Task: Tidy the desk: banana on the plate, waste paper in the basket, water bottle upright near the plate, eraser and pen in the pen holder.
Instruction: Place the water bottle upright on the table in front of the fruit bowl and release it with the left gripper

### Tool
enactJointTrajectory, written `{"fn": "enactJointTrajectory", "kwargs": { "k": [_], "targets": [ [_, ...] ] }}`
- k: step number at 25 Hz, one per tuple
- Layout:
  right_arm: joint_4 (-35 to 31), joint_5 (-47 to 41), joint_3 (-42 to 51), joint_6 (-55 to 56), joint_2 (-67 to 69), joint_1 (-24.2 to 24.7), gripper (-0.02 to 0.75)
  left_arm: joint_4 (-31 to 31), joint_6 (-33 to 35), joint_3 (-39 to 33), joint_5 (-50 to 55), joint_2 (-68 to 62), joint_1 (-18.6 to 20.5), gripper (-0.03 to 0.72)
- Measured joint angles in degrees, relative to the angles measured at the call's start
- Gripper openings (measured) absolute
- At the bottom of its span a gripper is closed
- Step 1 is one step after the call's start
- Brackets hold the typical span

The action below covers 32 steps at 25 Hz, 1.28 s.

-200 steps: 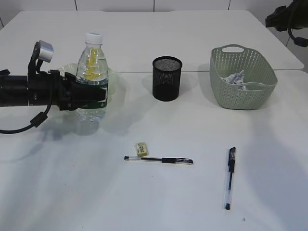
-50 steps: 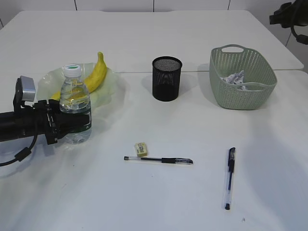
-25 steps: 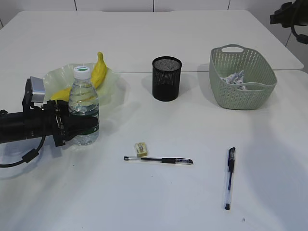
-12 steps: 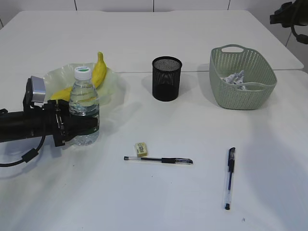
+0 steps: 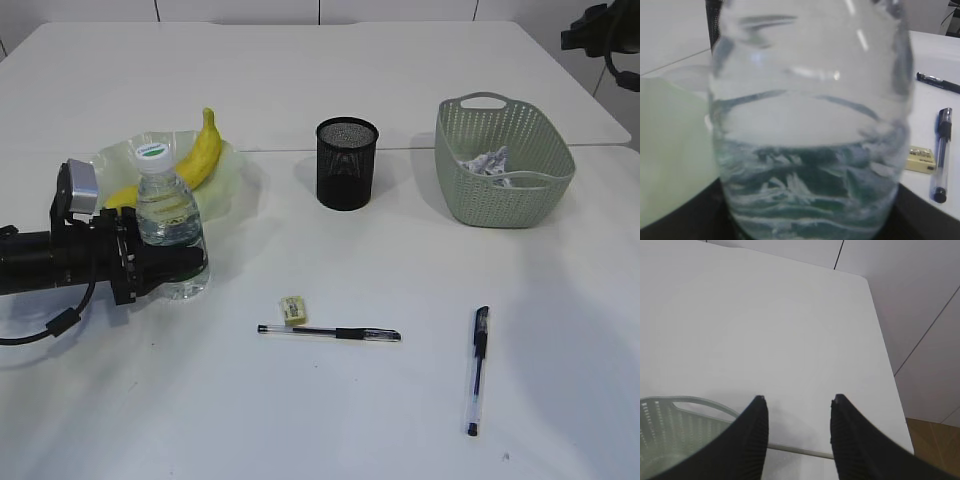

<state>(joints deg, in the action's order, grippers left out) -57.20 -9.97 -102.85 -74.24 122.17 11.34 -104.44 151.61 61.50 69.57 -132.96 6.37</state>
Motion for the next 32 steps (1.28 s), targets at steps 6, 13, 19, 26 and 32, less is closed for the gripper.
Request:
{"fn": "enactJointTrajectory", "kwargs": {
  "k": [6,13,19,26,32],
  "targets": [
    [0.0,0.0,0.0,-0.1,0.0,0.0,0.315,0.2,-0.2,0.0,-1.0,-0.1,0.0,0.473],
    [0.0,0.0,0.0,-0.1,0.0,0.0,0.315,0.4,-0.8,0.0,-1.0,-0.1,-0.6,0.473],
    [0.0,0.0,0.0,-0.1,0.0,0.0,0.315,0.9,-2.0,0.0,-2.0,0.7,-0.5,0.474],
    [0.0,0.1,0.0,-0.1,0.0,0.0,0.315,1.1,-2.5,0.0,-2.5,1.0,-0.5,0.474],
    [0.0,0.1,0.0,-0.1,0.0,0.0,0.315,1.1,-2.6,0.0,-2.5,1.0,-0.5,0.474]
  ]
}}
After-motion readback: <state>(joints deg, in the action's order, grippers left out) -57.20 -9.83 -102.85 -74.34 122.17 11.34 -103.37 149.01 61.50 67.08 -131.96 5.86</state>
